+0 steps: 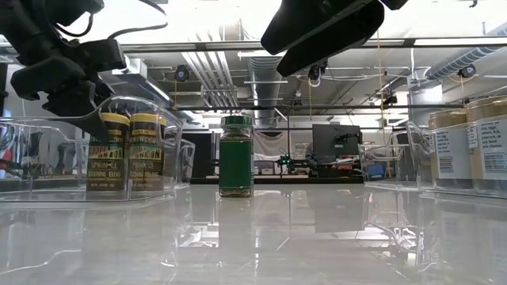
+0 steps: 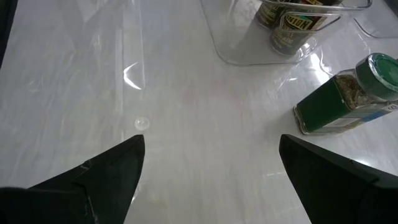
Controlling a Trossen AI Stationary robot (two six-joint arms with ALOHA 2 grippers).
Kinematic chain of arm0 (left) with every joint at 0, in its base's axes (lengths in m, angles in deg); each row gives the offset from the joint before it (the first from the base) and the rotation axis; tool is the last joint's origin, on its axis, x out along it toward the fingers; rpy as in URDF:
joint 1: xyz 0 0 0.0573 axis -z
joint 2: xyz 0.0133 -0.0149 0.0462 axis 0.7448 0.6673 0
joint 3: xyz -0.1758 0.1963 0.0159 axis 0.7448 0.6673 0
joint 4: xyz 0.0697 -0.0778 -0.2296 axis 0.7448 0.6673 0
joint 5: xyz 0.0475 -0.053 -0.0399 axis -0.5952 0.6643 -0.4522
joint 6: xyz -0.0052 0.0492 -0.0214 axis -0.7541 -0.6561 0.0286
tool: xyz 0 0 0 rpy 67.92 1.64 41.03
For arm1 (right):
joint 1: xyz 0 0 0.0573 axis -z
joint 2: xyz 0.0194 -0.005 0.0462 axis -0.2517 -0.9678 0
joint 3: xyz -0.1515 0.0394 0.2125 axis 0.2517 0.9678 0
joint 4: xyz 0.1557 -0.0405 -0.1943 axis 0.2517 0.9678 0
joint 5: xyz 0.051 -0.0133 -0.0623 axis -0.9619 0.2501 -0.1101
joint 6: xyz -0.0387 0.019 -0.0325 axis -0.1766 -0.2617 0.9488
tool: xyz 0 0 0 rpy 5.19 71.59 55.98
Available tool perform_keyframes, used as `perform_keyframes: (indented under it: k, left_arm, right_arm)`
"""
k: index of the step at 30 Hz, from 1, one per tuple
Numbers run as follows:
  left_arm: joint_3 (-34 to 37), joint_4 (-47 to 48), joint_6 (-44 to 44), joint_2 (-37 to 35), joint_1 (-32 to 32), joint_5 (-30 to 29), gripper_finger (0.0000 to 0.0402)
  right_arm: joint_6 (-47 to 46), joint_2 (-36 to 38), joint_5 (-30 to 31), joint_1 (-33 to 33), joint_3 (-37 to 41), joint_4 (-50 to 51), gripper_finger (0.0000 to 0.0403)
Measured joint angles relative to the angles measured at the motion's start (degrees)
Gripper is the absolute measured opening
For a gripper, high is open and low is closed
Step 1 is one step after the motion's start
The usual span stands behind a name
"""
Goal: Sort spices by type
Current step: Put the yellow spice bottle into the bottom left transparent bin, then put the top green spice bottle into the top left transparent bin
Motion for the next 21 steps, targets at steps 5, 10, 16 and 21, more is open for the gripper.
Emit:
perform_keyframes:
  k: [5,10,16,21]
  left_arm:
    - [-1.1,2.3,0.2,-0.1,0.0,-0.2,0.0318]
    - [-4.5,5.3,-0.1,-0.1,0.0,-1.2,0.0325]
    - [-9.7,9.8,-0.3,-0.1,0.0,-1.5,0.0325]
    - [-14.2,9.0,-0.8,-0.1,0.0,-1.7,0.0325]
  right_arm:
    - [0.0,0.0,0.0,0.0,0.0,0.0,0.0364]
    - [0.0,0.0,0.0,0.0,0.0,0.0,0.0364]
    - [0.0,0.0,0.0,-0.3,0.0,0.0,0.0364]
    - [0.0,0.0,0.0,-0.4,0.0,0.0,0.0364]
